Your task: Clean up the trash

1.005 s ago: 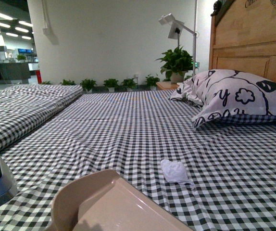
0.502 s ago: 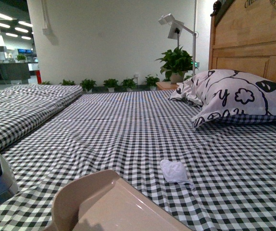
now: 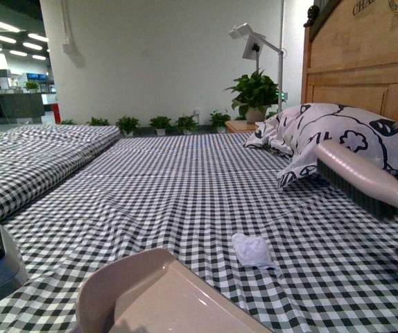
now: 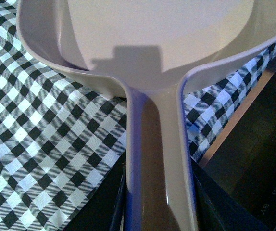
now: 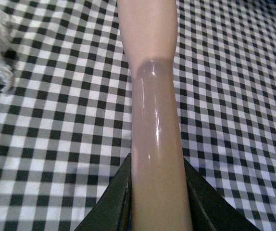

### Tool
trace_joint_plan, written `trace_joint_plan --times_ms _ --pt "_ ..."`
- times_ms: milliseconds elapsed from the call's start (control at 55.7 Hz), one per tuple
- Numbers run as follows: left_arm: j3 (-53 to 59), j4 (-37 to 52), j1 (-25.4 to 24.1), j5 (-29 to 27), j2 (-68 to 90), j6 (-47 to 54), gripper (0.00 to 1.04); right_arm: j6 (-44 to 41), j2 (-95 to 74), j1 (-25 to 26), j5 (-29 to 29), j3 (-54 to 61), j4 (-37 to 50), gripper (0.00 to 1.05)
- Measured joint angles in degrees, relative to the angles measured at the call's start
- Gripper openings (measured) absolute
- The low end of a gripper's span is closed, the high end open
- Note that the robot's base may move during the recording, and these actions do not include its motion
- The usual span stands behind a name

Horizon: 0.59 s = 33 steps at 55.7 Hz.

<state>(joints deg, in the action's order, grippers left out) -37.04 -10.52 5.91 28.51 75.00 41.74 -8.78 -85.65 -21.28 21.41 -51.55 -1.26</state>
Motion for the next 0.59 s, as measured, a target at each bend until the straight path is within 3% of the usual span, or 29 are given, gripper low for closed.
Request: trace_joint_plan --times_ms 592 --pt "0.0 0.0 0.0 0.0 0.0 0.0 0.28 -2.9 -22.4 1.3 -4.5 -18.1 -3.5 0.21"
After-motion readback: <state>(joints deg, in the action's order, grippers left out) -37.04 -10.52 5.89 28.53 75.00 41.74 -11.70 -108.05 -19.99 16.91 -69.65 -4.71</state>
